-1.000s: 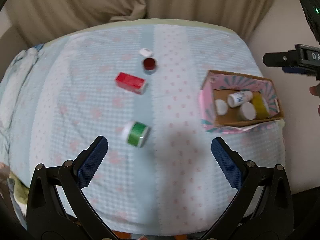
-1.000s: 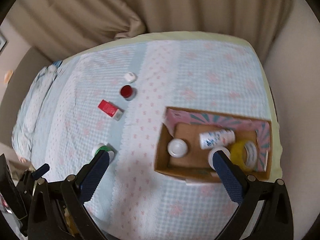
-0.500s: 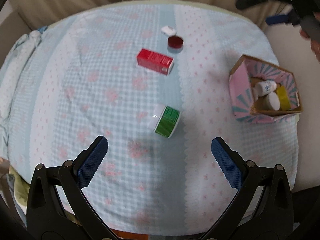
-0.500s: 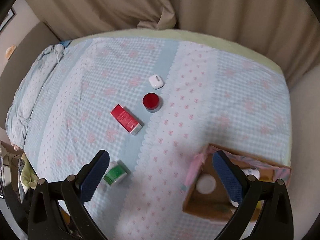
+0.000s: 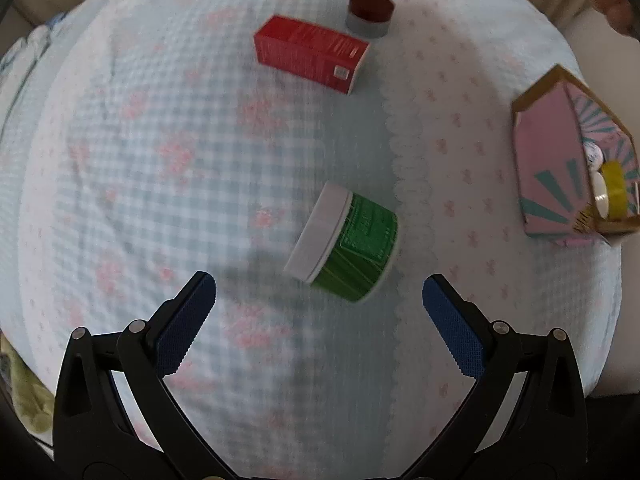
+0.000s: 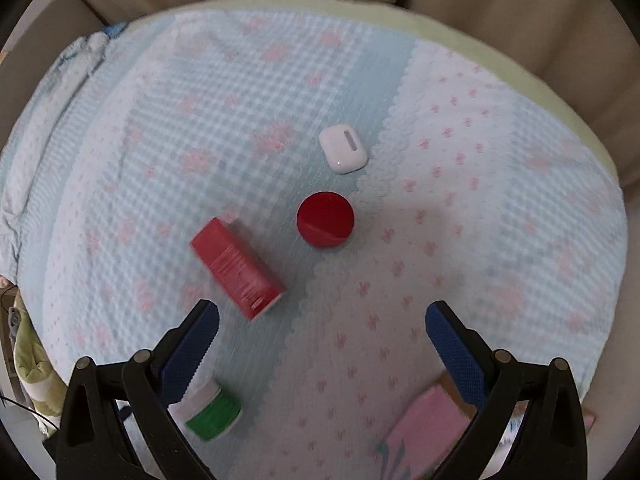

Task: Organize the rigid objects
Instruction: 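Grasp the green-labeled white jar with the left tool while the right grasps the red-lidded jar, then carry the green-labeled jar over the pink box while the right carries the red-lidded jar there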

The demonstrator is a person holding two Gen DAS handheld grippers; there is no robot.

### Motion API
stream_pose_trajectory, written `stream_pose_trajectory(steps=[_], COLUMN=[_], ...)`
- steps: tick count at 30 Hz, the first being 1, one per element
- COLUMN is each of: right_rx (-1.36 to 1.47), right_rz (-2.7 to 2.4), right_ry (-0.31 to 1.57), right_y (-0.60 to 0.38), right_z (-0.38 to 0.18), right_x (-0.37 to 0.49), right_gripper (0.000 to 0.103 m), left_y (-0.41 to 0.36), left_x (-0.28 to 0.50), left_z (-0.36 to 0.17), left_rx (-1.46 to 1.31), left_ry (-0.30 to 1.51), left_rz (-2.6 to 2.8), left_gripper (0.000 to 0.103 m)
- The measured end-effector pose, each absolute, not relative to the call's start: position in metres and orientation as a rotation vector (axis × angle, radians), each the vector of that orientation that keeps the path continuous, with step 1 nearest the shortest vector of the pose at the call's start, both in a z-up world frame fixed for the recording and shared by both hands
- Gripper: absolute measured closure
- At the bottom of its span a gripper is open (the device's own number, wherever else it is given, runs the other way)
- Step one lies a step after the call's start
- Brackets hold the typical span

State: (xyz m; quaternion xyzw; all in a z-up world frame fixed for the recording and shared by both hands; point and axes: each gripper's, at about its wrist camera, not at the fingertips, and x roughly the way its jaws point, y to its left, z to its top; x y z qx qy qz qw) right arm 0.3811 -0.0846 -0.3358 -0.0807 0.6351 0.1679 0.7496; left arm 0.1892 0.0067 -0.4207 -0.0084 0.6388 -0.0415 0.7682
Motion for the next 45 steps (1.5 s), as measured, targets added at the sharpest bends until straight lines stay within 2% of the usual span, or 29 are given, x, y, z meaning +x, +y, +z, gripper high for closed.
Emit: stream_pose_trajectory(steps=[8, 11, 13, 16, 18, 19, 21, 23, 34, 45], right_rx=[-0.194, -0.163, -0.169, -0.175, -0.191, -0.196, -0.203, -0.23, -0.215, -0.178], right_rz=[0.325, 0.321, 0.318, 0.324, 0.325, 0.326, 0.327, 0.31, 0.32, 0.339], right_ry=[1.459, 1.506, 1.523, 1.522, 1.526, 1.533, 1.537, 1.526, 1.516, 1.46], right_y=[-0.068, -0.065, -0.062, -0.057, -0.054, -0.052, -0.051, -0.051, -0.054, -0.049], right_z=[-0.403, -0.427, -0.438, -0.447, -0.451, -0.455, -0.459, -0.46, -0.46, -0.411], right_x=[0.426, 0.434, 0.438, 0.441, 0.443, 0.444, 0.446, 0.447, 0.443, 0.435], right_gripper=[0.0, 0.014, 0.016, 0.019, 0.03, 0.032, 0.049, 0.054, 0.054, 0.054], left_y=[-0.004, -0.008, -0.013, -0.021, -0.025, -0.027, -0.03, -0.029, -0.011, 0.01], left_x=[0.207, 0.213, 0.217, 0.222, 0.223, 0.223, 0.222, 0.219, 0.216, 0.224], left_z=[-0.455, -0.461, -0.464, -0.469, -0.473, -0.473, -0.472, -0.471, -0.458, -0.41], left_rx=[-0.005, -0.004, -0.002, 0.03, 0.043, 0.041, 0.061, 0.068, 0.021, 0.021], left_ry=[1.419, 1.426, 1.423, 1.426, 1.437, 1.439, 1.427, 1.424, 1.417, 1.335], left_rz=[-0.101, -0.102, -0.119, -0.148, -0.165, -0.172, -0.174, -0.186, -0.195, -0.182], left_gripper=[0.004, 0.007, 0.012, 0.024, 0.038, 0.039, 0.04, 0.04, 0.041, 0.041])
